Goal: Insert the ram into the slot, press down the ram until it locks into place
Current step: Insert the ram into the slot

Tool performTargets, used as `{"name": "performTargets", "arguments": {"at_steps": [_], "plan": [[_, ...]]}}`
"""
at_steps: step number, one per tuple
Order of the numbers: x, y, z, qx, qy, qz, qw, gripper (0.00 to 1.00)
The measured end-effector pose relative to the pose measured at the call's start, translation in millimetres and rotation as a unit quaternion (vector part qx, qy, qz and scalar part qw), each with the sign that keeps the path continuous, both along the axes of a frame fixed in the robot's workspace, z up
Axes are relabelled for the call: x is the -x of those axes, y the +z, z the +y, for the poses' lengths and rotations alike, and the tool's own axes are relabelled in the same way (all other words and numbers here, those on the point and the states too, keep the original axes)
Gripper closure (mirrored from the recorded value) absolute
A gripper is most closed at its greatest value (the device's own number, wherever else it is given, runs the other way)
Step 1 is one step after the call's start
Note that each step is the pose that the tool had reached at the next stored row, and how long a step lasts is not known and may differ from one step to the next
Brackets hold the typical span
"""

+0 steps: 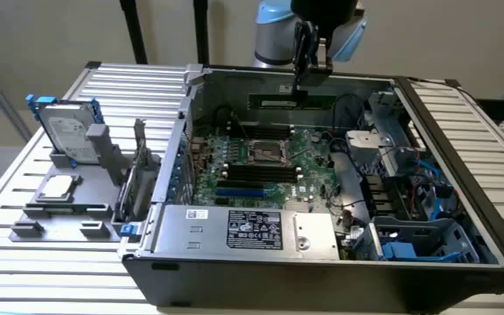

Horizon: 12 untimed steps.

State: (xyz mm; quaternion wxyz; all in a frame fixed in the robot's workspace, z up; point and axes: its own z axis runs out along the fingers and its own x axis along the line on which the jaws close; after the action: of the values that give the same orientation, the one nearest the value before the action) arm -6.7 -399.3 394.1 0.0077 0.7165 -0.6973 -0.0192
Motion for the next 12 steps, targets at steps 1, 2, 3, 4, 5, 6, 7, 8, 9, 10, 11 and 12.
{"name": "performTargets", "arguments": {"at_steps": [1,2,3,4,5,6,7,8,9,10,11,12], "plan": [[0.0,0.0,0.0,0.0,0.0,0.0,1.0,0.88],[0.0,0.0,0.0,0.0,0.0,0.0,1.0,0.88],[0.0,0.0,0.0,0.0,0.0,0.0,1.0,0.88],[0.0,0.0,0.0,0.0,0.0,0.0,1.0,0.88],[0.0,0.0,0.0,0.0,0.0,0.0,1.0,0.88],[0.0,0.0,0.0,0.0,0.0,0.0,1.0,0.88],[0.0,0.0,0.0,0.0,0.0,0.0,1.0,0.88],[0.0,0.0,0.0,0.0,0.0,0.0,1.0,0.88],[0.0,0.0,0.0,0.0,0.0,0.0,1.0,0.88],[0.0,0.0,0.0,0.0,0.0,0.0,1.0,0.88],[0.0,0.0,0.0,0.0,0.0,0.0,1.0,0.88],[0.0,0.0,0.0,0.0,0.0,0.0,1.0,0.88]]}}
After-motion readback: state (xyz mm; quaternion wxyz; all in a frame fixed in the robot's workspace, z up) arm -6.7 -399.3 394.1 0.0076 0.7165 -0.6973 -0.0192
